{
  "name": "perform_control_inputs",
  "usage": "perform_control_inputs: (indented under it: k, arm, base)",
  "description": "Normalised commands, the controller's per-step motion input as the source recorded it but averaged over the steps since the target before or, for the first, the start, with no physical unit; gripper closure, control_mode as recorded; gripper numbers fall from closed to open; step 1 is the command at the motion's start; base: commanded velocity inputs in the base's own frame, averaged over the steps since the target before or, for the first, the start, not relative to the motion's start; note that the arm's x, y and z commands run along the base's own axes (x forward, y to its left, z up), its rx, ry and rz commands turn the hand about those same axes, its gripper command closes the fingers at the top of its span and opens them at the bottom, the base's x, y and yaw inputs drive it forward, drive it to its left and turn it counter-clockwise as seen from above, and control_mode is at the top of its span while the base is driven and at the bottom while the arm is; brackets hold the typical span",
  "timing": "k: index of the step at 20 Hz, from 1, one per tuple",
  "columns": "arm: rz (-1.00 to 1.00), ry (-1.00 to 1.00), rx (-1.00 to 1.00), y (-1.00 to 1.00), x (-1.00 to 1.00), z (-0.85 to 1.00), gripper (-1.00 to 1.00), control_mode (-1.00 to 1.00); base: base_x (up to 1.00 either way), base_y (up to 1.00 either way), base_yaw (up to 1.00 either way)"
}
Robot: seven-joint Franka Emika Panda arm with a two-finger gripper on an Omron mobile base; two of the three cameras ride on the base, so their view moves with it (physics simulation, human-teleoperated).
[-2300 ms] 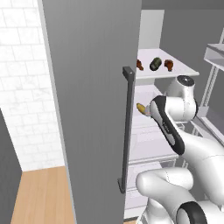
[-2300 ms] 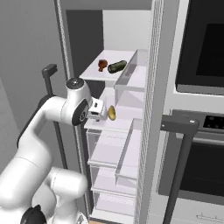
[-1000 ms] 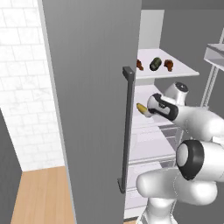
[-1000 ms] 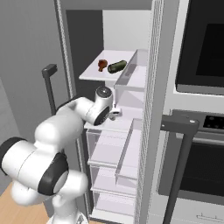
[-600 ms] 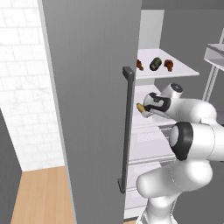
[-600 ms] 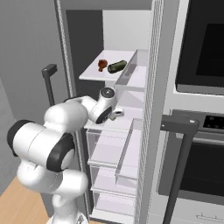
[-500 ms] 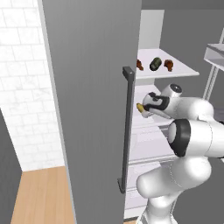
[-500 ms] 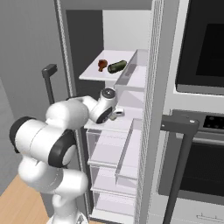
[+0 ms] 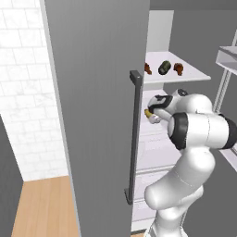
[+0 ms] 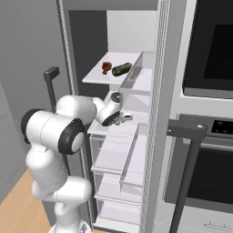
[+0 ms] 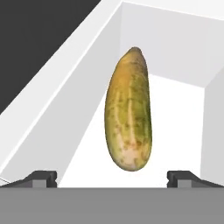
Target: Place one cucumber and one chicken drumstick in each tupperware on the nearby counter, to pack two identical lunches.
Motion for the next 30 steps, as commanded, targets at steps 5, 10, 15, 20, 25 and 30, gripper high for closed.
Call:
perform_control_inputs:
  k: [5,10,15,20,25,30]
  arm:
    - [0.0,0.0,0.0,0.0,0.46,-0.24,-1.0,-1.0]
    - [0.01,0.0,0.0,0.0,0.44,-0.24,-1.0,-1.0]
    - [0.02,0.0,-0.02,0.0,0.3,-0.47,1.0,-1.0]
    - [0.01,0.0,-0.02,0.04,-0.03,-0.26,1.0,-1.0]
    - [0.0,-0.01,0.0,0.05,-0.79,0.03,1.0,-1.0]
    - [0.0,-0.01,0.0,0.12,-1.0,0.28,1.0,-1.0]
  base:
    - [0.0,0.0,0.0]
    - [0.0,0.0,0.0]
    - [0.0,0.0,0.0]
    - [0.0,0.0,0.0]
    - [0.0,0.0,0.0]
    - [0.0,0.0,0.0]
